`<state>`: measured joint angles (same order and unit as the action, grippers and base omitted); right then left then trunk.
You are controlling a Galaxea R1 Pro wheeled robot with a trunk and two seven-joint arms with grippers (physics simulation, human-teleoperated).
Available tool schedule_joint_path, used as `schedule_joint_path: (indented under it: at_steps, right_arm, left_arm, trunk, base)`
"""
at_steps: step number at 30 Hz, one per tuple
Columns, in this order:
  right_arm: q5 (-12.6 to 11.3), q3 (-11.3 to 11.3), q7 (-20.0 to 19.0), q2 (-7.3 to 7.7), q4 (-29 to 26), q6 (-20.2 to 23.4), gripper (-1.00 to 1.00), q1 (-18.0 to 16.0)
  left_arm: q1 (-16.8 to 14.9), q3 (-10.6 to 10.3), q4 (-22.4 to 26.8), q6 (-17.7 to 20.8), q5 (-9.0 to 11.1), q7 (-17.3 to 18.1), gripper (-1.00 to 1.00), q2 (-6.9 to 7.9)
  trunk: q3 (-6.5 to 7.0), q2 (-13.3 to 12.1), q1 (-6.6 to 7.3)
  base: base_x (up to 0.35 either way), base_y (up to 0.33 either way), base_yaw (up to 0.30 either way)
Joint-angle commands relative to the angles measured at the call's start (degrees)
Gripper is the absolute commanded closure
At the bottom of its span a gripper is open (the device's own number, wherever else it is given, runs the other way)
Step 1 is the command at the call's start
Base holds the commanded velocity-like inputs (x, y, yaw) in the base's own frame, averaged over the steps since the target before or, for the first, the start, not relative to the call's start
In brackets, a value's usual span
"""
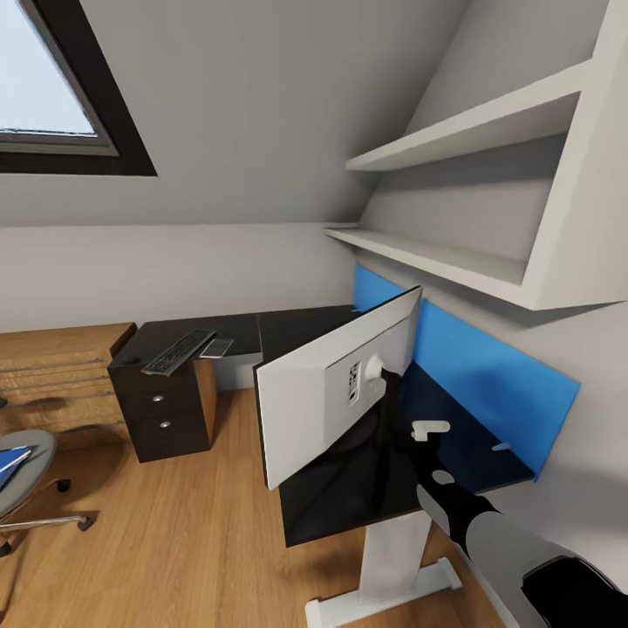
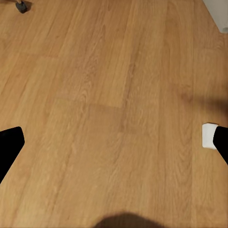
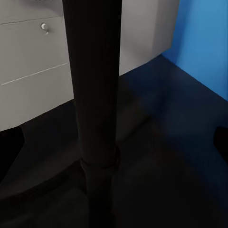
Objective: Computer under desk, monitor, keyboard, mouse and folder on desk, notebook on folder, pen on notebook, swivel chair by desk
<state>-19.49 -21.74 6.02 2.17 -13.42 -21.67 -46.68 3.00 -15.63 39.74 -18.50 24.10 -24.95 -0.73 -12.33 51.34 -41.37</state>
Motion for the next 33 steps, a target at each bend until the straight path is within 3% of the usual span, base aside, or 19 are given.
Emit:
schedule_joint_path:
  at_steps: [1, 10, 33]
  right_arm:
    - [-0.35, -0.50, 0.31, 0.03, -0.01, -0.13, -1.00, -0.03]
    - [-0.37, -0.50, 0.31, 0.03, -0.03, -0.13, -1.00, -0.03]
    - [-0.37, -0.50, 0.31, 0.11, -0.03, -0.13, -1.00, -0.02]
  left_arm:
    - [-0.01, -0.29, 0.07, -0.30, 0.60, -0.25, -1.00, 0.04]
    - [-0.01, -0.15, 0.07, -0.36, 0.65, -0.24, -1.00, 0.23]
    - [-0.01, -0.19, -0.03, -0.39, 0.68, -0.19, -1.00, 0.27]
  trunk:
    - [-0.07, 0.05, -0.01]
    - [-0.07, 0.05, -0.01]
    - [-0.07, 0.05, -0.01]
  base:
    - [0.000, 0.000, 0.000]
    - [0.009, 0.000, 0.000]
    - [0.131, 0.000, 0.000]
